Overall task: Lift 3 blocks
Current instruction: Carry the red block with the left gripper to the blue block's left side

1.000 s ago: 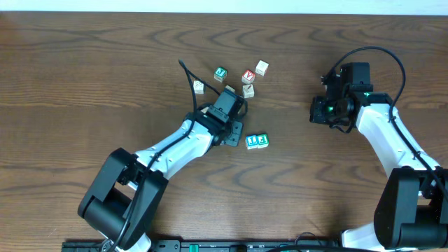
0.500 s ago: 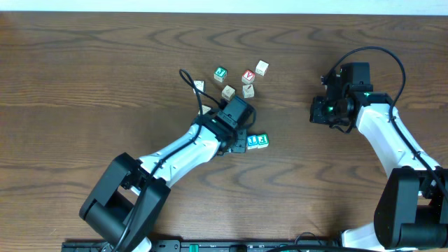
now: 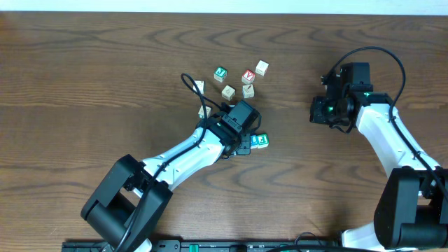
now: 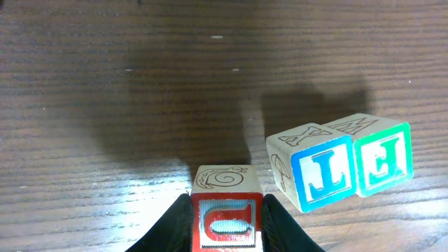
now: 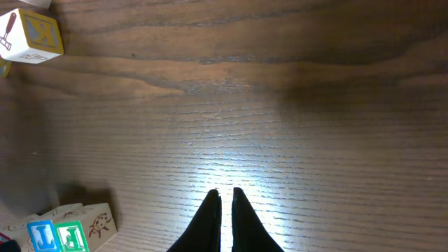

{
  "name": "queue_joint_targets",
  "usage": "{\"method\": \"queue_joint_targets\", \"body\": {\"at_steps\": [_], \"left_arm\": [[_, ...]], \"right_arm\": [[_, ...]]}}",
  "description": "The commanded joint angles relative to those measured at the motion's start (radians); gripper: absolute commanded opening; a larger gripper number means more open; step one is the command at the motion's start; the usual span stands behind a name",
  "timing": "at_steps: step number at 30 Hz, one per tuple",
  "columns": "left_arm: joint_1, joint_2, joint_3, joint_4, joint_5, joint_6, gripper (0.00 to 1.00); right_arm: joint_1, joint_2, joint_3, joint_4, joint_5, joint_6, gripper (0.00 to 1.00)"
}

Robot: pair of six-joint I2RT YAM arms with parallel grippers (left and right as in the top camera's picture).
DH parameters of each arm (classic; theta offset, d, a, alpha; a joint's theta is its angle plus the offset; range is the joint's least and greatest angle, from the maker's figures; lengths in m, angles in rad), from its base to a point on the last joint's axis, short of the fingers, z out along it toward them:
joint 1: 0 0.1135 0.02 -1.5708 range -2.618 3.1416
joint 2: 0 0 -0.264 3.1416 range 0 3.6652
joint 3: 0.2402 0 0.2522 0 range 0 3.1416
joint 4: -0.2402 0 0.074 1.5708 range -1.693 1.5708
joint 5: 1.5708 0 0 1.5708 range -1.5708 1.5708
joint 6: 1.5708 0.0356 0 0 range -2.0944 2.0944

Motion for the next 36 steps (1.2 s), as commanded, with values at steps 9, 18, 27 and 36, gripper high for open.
{"method": "queue_joint_targets", "body": {"at_steps": [9,18,27,36], "left_arm": [[-0.008,0.037,-0.032,0.060,-0.004,-0.063,0.25],[-0.008,0.037,-0.032,0.073,-0.004,-0.062,0.37],[-0.008,0.037,-0.032,0.072,-0.004,-0.062,0.49],[-0.007,0.036,-0.032,0.073,-0.005,-0.061,0.56]], "right_arm": [[0.008,-0.006,-0.006,0.000,-0.008,-0.014,0.05],[0.008,-0.006,-0.006,0.000,-0.008,-0.014,0.05],[0.008,-0.006,-0.006,0.000,-0.008,-0.014,0.05],[0.008,-0.006,-0.006,0.000,-0.008,-0.014,0.05]]}}
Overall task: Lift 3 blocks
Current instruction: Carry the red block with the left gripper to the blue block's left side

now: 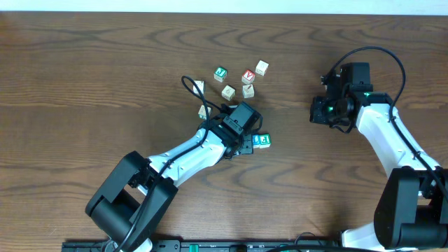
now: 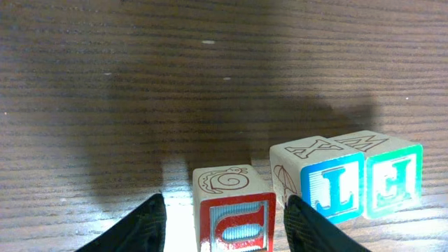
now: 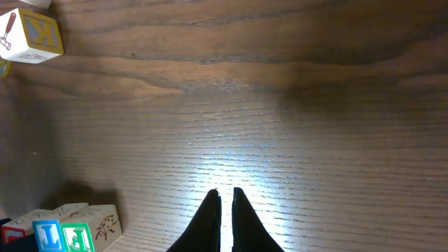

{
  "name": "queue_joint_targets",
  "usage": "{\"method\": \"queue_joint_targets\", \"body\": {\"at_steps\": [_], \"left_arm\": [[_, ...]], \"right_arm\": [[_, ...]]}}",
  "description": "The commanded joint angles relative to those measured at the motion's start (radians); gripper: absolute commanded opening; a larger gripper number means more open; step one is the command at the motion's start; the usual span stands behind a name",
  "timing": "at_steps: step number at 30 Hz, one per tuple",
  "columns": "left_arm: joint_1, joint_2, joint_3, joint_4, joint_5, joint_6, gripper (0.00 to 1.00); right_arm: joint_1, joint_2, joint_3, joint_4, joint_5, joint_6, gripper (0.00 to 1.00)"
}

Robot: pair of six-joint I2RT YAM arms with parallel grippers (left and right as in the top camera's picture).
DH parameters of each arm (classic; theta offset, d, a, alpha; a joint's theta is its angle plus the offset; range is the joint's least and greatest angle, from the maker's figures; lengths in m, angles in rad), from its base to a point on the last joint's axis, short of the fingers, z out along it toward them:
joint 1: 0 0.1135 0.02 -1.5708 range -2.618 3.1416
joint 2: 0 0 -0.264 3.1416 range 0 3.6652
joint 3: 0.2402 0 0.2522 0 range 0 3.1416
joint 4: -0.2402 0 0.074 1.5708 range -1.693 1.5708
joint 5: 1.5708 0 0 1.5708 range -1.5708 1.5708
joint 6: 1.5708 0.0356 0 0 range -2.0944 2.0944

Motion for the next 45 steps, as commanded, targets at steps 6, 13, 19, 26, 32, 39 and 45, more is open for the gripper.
{"method": "queue_joint_targets", "body": {"at_steps": [6,13,19,26,32,39,45], "left_arm": [[-0.002,0.007,-0.015,-0.003,-0.005,-0.005,0.62],[0.000,-0.005,-0.015,-0.004,-0.006,-0.005,0.63],[0.000,-0.027,-0.015,-0.004,-0.030,-0.001,0.55],[0.000,-0.057,-0.015,-0.004,-0.039,0.018,0.49],[0.002,-0.088,-0.014,-0.015,-0.057,0.022,0.50],[0.002,-0.190,-0.014,-0.236,-0.152,0.016,0.48],[-0.029,-0.232,-0.016,-0.316,-0.130,0.013,0.12]], "right_arm": [[0.008,-0.006,-0.006,0.000,-0.008,-0.014,0.05],[0.008,-0.006,-0.006,0.000,-0.008,-0.015,0.05],[0.008,-0.006,-0.006,0.000,-0.008,-0.015,0.05],[0.008,-0.006,-0.006,0.000,-0.008,-0.015,0.05],[0.008,-0.006,-0.006,0.000,-0.008,-0.024,0.05],[0.008,-0.006,-0.006,0.000,-0.008,-0.029,0.05],[0.008,-0.006,-0.006,0.001,-0.008,-0.029,0.05]]}}
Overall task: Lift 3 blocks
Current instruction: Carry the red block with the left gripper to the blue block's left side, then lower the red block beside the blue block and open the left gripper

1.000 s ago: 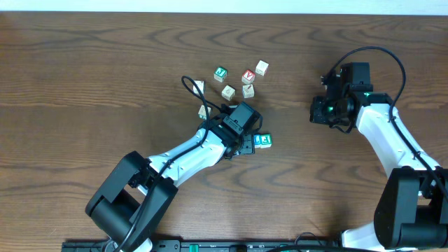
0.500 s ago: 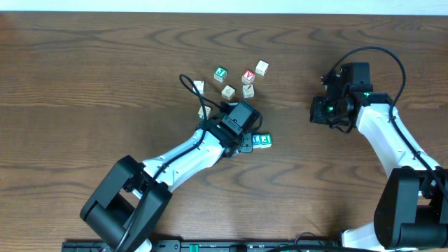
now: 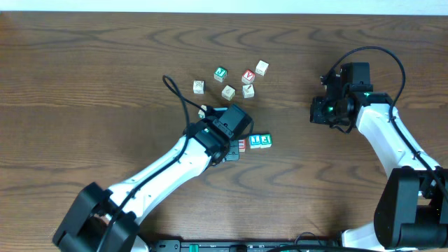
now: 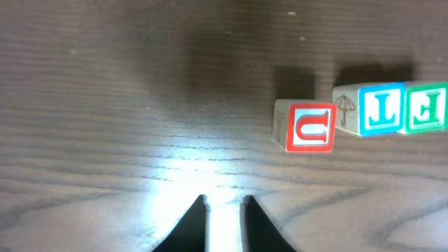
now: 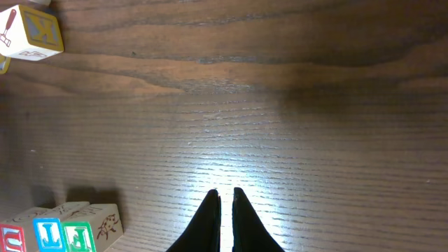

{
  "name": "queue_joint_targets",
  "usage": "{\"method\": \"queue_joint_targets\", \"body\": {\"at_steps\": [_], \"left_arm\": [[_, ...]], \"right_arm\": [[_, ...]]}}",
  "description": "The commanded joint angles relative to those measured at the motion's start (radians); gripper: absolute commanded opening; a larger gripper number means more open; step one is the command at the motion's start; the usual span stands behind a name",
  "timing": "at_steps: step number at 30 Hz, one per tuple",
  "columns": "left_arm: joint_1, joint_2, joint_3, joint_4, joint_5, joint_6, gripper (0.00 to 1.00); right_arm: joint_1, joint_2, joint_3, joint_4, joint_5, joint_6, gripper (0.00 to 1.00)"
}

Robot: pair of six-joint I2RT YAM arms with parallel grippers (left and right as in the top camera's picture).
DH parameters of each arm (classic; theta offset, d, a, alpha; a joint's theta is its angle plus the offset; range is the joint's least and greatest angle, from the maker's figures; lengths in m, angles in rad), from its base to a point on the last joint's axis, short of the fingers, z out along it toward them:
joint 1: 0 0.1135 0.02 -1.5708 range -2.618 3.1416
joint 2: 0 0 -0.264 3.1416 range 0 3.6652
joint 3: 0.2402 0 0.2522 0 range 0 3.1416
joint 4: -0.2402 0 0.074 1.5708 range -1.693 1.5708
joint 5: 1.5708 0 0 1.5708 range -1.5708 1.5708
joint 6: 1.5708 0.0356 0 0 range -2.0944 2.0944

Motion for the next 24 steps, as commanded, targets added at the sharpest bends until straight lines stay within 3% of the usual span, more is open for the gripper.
{"method": "queue_joint_targets", "body": {"at_steps": [1,3,24], "left_arm": [[-0.033,-0.008,-0.015,-0.011,-0.016,0.000,0.11],[-0.049,0.003,-0.021,-0.004,-0.016,-0.008,0.08],[-0.075,0.182,-0.023,0.193,0.058,-0.052,0.08]], "right_arm": [[0.008,-0.006,-0.006,0.001,-0.008,-0.014,0.05],[0.008,-0.006,-0.006,0.000,-0.008,-0.014,0.05],[0.008,-0.006,-0.006,0.000,-0.008,-0.014,0.05]]}}
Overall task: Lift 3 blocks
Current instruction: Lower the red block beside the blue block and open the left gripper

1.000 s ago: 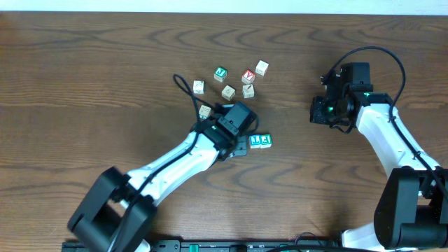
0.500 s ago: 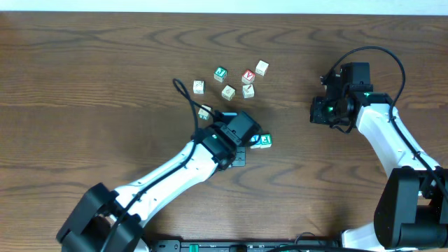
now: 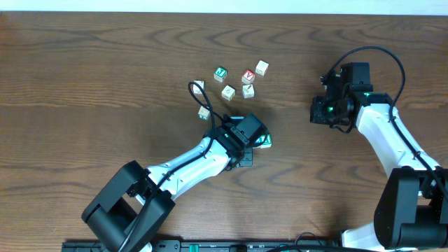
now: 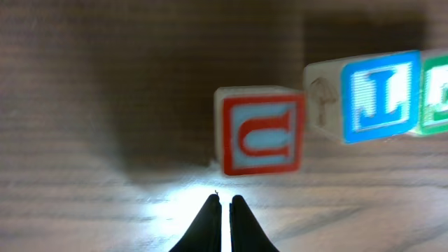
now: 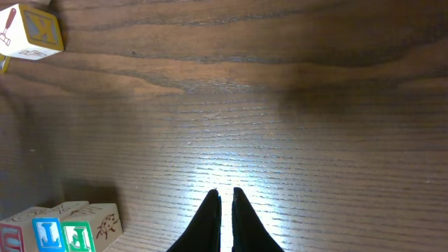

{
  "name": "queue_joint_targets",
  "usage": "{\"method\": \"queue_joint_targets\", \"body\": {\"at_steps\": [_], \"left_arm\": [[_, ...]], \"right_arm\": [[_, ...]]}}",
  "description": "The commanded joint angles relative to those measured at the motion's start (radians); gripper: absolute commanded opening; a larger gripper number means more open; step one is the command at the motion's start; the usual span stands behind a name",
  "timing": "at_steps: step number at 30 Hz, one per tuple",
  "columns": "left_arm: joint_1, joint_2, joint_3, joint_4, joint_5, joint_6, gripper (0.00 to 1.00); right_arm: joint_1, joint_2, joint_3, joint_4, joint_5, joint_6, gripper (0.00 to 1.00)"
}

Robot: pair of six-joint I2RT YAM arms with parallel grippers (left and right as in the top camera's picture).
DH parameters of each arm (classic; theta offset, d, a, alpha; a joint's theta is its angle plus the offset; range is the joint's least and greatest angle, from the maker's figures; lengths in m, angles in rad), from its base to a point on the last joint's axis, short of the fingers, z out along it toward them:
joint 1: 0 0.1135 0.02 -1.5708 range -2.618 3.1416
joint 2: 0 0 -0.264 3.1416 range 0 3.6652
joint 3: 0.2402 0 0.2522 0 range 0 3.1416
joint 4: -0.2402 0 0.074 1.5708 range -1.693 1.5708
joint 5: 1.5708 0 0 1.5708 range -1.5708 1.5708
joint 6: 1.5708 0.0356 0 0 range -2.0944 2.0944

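Note:
Three lettered blocks stand in a row on the table: a red U block (image 4: 260,133), a blue L block (image 4: 378,98) and a green block (image 4: 437,91) cut by the frame's right edge. My left gripper (image 4: 223,201) is shut and empty, its tips just short of the red block's lower left corner. From overhead the left wrist (image 3: 245,131) covers most of the row; only the green block (image 3: 264,140) shows. My right gripper (image 5: 224,194) is shut and empty over bare table, far right of the row (image 5: 49,234).
Several loose lettered blocks (image 3: 228,92) lie scattered behind the row, among them a K block (image 5: 31,31). The left arm's black cable (image 3: 199,98) loops among them. The right arm (image 3: 378,129) stands at the right side of the table.
My left gripper has moved right and nearer to the row, from the table left of it to just in front of the red U block. The blocks and the right arm have not moved.
My left gripper was shut on the red U block beside the blue and green ones. Then it was open, the red block standing next to the blue one. It was later shut and empty away from the row, and is now close to the red block.

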Motion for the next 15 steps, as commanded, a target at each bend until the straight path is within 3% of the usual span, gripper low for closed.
{"method": "queue_joint_targets", "body": {"at_steps": [1,15], "left_arm": [[-0.003,0.009,-0.011,0.026,0.005,-0.013,0.08],[-0.003,0.011,-0.011,0.052,-0.015,-0.013,0.08]], "right_arm": [[0.008,-0.006,-0.006,0.000,-0.008,-0.010,0.05],[0.008,-0.006,-0.006,0.000,-0.008,-0.010,0.05]]}}
